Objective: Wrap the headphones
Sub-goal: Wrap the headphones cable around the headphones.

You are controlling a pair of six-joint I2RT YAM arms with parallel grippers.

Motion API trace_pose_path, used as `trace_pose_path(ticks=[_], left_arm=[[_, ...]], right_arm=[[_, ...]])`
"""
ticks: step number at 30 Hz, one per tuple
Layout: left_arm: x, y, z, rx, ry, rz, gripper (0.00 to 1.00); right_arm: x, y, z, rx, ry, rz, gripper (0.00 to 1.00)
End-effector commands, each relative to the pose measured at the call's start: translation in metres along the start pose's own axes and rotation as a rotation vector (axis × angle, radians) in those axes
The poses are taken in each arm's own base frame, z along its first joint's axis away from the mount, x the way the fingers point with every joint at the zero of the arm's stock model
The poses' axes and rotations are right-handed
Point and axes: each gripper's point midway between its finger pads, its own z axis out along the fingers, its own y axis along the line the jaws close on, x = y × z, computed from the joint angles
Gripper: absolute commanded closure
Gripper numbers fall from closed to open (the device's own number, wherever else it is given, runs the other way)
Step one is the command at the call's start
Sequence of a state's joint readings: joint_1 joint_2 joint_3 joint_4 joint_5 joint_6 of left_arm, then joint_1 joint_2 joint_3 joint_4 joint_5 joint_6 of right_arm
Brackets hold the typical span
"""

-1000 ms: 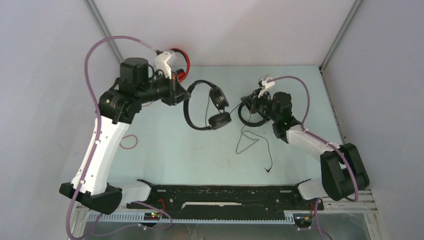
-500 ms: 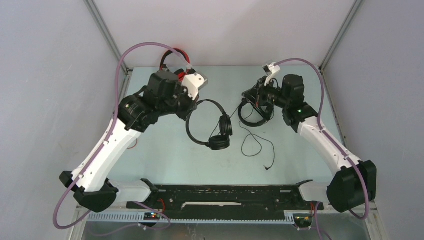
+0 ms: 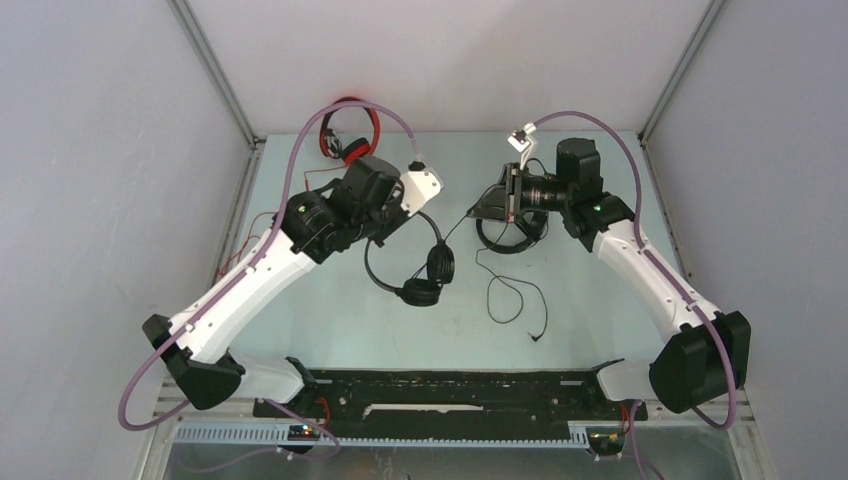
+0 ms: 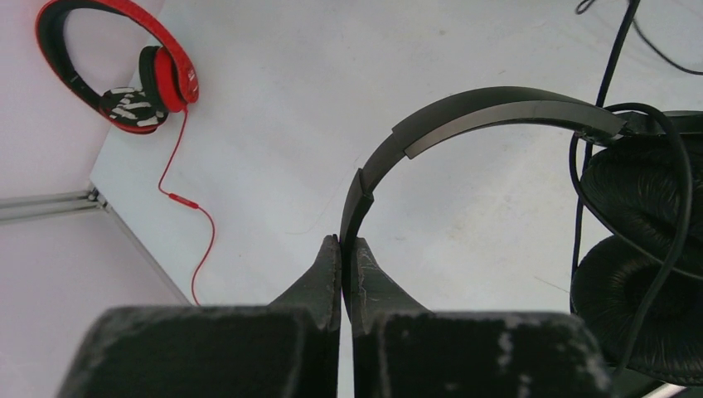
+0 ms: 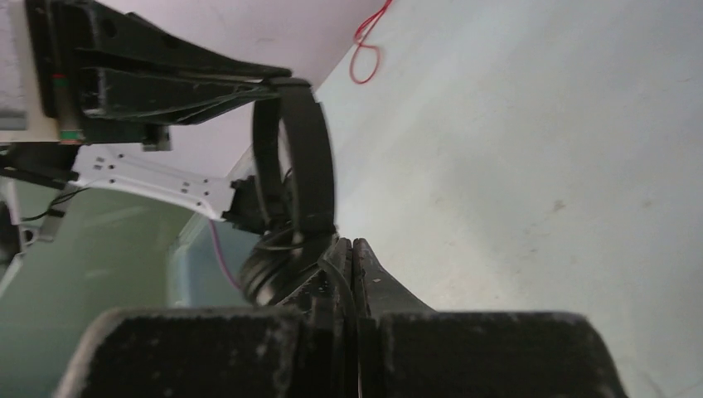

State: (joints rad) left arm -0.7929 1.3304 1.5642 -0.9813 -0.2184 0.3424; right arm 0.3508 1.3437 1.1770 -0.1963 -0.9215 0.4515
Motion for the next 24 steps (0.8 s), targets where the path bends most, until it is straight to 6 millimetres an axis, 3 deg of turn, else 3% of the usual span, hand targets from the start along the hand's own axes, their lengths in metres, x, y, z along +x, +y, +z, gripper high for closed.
trace_pose_path(ticks=[1, 7, 15, 20, 24], left_arm=[[-0.004, 0.018, 0.001, -0.106, 0.009, 0.022, 1.00], [0.004, 0.036, 0.008, -0.234, 0.081, -0.021, 1.00], [-0.009, 0.060, 0.003, -0.391, 0.075, -0.180, 1.00], [-0.017, 0.064, 0.005, -0.427, 0.028, -0.304, 1.00], [-0.018, 0.071, 0.005, -0.454, 0.006, -0.428, 1.00]], right_arm=[[-0.013, 0.041, 0.001, -0.136, 0.010, 0.010, 1.00], [-0.013, 0.063, 0.000, -0.208, 0.021, 0.023, 1.00], [0.002, 0.088, 0.021, -0.284, 0.081, 0.054, 1.00], [0.002, 0.113, 0.033, -0.369, 0.075, 0.013, 1.00], [0.011, 0.114, 0.044, -0.373, 0.098, 0.014, 0.97]])
